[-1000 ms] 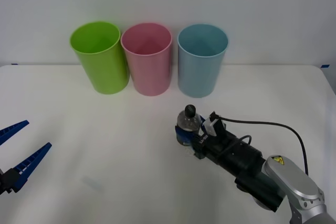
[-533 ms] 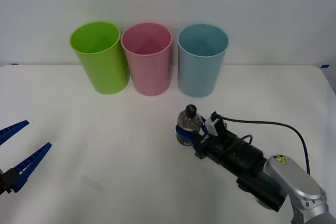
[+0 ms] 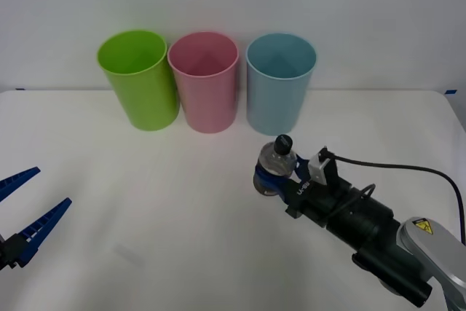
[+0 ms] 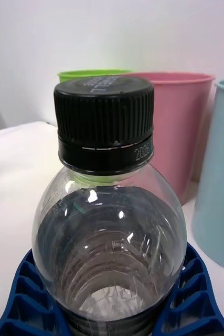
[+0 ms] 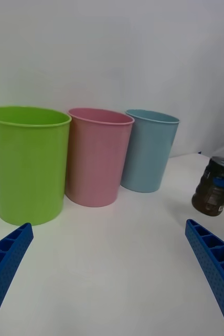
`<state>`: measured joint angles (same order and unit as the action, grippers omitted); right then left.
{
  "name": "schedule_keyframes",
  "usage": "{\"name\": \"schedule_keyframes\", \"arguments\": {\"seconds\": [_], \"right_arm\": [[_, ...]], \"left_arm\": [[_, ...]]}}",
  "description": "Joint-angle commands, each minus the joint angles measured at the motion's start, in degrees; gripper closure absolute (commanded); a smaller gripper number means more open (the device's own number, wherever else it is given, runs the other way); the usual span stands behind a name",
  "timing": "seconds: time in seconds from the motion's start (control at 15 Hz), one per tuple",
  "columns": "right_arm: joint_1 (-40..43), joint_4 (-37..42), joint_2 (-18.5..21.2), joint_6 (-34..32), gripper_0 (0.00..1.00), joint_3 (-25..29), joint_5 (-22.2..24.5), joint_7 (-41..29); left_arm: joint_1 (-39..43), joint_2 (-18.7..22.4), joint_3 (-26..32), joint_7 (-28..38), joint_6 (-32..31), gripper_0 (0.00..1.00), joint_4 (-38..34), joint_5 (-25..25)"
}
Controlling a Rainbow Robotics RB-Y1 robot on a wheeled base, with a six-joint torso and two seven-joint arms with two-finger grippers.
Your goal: Grasp the object on the table and drop it into the matching bin: aluminum can to the light blue bin, PET bottle to the pink bin.
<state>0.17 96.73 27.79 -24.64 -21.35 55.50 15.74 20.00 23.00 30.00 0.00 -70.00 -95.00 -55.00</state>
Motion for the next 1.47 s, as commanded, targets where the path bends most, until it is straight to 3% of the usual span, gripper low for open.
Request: {"name": "schedule_keyframes", "arguments": {"seconds": [0.07, 0.33, 0.93, 1.13, 1.47], "right_arm": [[2.56, 6.72, 3.06, 0.82, 1.00, 0.60, 0.04, -6.25], [5.28, 15.69, 6.84, 1.52, 1.00, 3.68, 0.04, -16.89], [5.55, 26.50, 13.61, 2.75, 1.00, 12.64, -1.01, -37.19], [2.38, 27.73, 16.95, 5.22, 1.00, 12.73, -3.21, -39.56], [-6.32, 23.95, 18.00, 6.18, 1.00, 11.41, -3.21, -41.76]], "left_arm": [[0.00, 0.00, 0.00, 0.00, 0.00, 0.00, 0.00, 0.00], [0.00, 0.00, 0.00, 0.00, 0.00, 0.00, 0.00, 0.00], [0.00, 0.00, 0.00, 0.00, 0.00, 0.00, 0.00, 0.00], [0.00, 0.00, 0.00, 0.00, 0.00, 0.00, 0.00, 0.00], [0.00, 0.00, 0.00, 0.00, 0.00, 0.00, 0.00, 0.00]]}}
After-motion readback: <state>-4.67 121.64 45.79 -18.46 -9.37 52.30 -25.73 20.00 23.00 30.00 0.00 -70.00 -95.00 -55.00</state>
